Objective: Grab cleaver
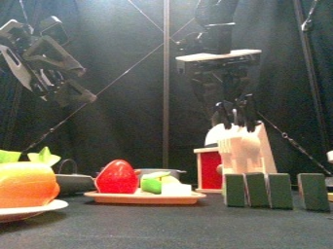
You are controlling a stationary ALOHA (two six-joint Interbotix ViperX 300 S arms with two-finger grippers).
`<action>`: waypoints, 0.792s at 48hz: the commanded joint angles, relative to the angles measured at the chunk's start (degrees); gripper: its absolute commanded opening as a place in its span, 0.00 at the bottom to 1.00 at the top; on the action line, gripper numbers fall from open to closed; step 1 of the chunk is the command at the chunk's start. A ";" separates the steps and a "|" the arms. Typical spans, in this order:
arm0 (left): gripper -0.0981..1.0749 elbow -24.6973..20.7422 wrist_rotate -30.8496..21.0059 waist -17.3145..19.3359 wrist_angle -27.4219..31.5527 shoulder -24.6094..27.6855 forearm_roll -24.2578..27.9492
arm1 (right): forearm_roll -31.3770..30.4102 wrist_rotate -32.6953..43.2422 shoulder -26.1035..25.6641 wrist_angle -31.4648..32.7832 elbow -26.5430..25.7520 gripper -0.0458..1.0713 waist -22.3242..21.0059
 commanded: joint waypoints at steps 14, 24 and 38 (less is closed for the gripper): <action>0.92 -0.53 0.09 0.09 -0.26 -0.09 -0.09 | -0.09 -0.18 -1.23 0.26 0.09 0.67 -1.49; 0.92 -0.53 0.09 0.09 -0.35 -0.09 -0.09 | 0.70 0.00 -1.49 0.26 0.97 0.60 -1.58; 0.92 -0.53 0.09 0.09 -0.26 -0.09 -0.09 | -0.26 -2.11 -2.29 0.70 2.99 0.56 1.67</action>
